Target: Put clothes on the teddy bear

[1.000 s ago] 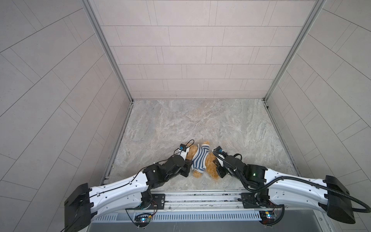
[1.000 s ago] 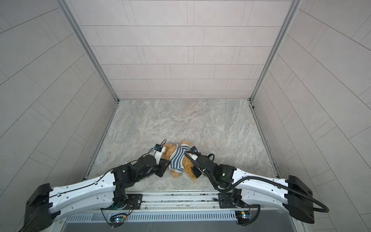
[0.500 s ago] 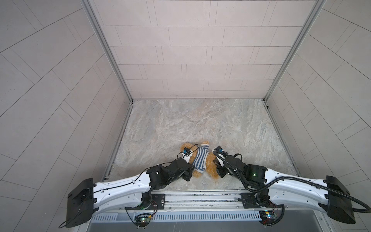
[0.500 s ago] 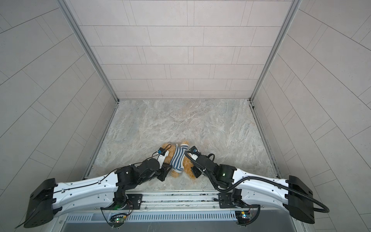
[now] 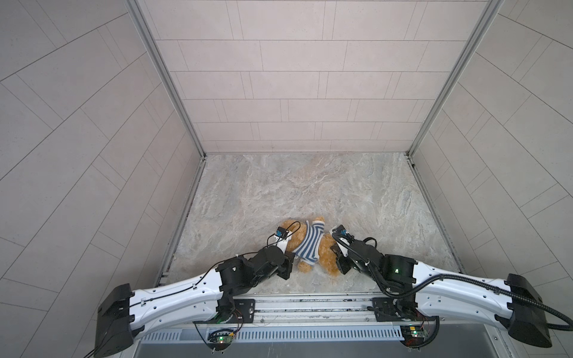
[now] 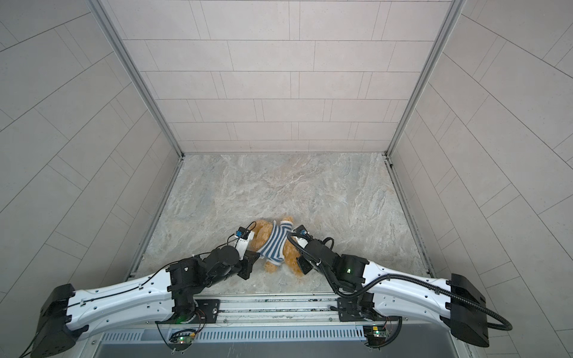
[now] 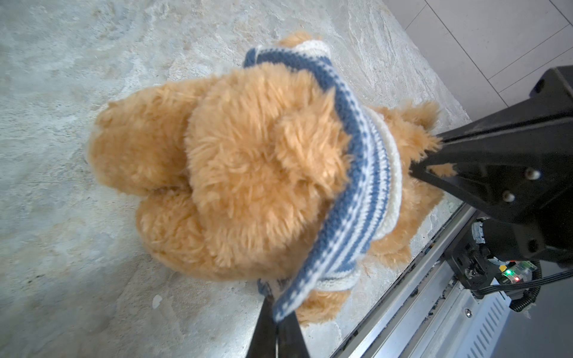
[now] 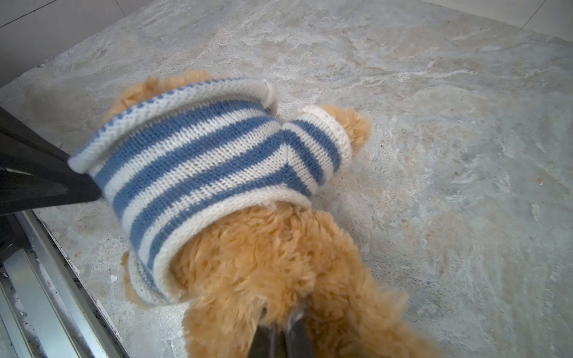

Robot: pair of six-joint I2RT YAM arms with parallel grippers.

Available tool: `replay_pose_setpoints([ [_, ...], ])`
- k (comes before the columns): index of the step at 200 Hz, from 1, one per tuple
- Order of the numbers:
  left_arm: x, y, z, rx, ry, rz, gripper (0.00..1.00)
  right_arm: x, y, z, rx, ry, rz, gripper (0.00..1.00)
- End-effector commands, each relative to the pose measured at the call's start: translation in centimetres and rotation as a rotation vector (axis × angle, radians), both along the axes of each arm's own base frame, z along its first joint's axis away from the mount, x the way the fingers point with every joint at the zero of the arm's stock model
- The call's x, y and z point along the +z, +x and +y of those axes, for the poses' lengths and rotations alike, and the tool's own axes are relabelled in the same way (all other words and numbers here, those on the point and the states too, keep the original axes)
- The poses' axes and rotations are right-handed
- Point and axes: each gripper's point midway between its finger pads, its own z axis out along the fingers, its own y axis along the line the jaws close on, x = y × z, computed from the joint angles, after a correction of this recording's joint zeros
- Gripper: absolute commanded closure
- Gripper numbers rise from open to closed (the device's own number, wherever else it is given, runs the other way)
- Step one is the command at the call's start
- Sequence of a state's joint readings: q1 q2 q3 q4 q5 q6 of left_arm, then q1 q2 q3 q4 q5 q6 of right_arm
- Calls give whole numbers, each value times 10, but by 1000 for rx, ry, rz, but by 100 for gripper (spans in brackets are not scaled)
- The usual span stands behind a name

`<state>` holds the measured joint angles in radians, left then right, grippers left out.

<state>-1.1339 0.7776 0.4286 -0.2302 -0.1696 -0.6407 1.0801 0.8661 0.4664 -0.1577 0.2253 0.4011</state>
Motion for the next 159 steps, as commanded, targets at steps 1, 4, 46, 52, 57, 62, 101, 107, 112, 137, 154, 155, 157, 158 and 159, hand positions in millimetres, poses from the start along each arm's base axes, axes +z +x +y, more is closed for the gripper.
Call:
replay_pose_setpoints([
  [1,-17,5,28,91,70,15,100,3,5,-18,-72,-19,-39,100],
  [4,-18,5,30,99,69,17,100,3,5,-19,-75,-21,-41,100],
  [46,-21,13,48,183,24,27,100,7,4,-25,-82,-22,-51,100],
  [52,-22,13,46,175,17,30,100,7,4,-24,-76,-24,-50,100],
  [57,-22,12,43,163,11,35,100,7,4,-22,-69,-24,-50,100],
  [62,-21,11,38,141,0,39,100,7,4,-21,-61,-25,-49,100],
  [101,-16,2,6,-1,-10,60,100,13,-2,4,39,-29,-70,100],
  [107,-14,1,3,-13,-8,55,99,15,-4,8,56,-29,-76,100],
  [112,-12,1,1,-21,-10,53,98,18,-5,11,72,-25,-85,100],
  [137,1,-1,-9,-63,-43,43,81,26,-13,22,122,-25,-133,100],
  [154,17,-4,-14,-98,-66,20,69,24,-13,22,125,-40,-134,100],
  [155,17,-5,-14,-100,-65,19,68,24,-13,22,125,-40,-135,100],
  [157,20,-6,-15,-107,-68,15,67,25,-13,22,125,-40,-135,100],
  [158,21,-6,-15,-110,-70,13,66,24,-13,22,124,-41,-135,100],
  [159,22,-7,-16,-114,-71,13,66,24,-14,22,126,-42,-136,100],
])
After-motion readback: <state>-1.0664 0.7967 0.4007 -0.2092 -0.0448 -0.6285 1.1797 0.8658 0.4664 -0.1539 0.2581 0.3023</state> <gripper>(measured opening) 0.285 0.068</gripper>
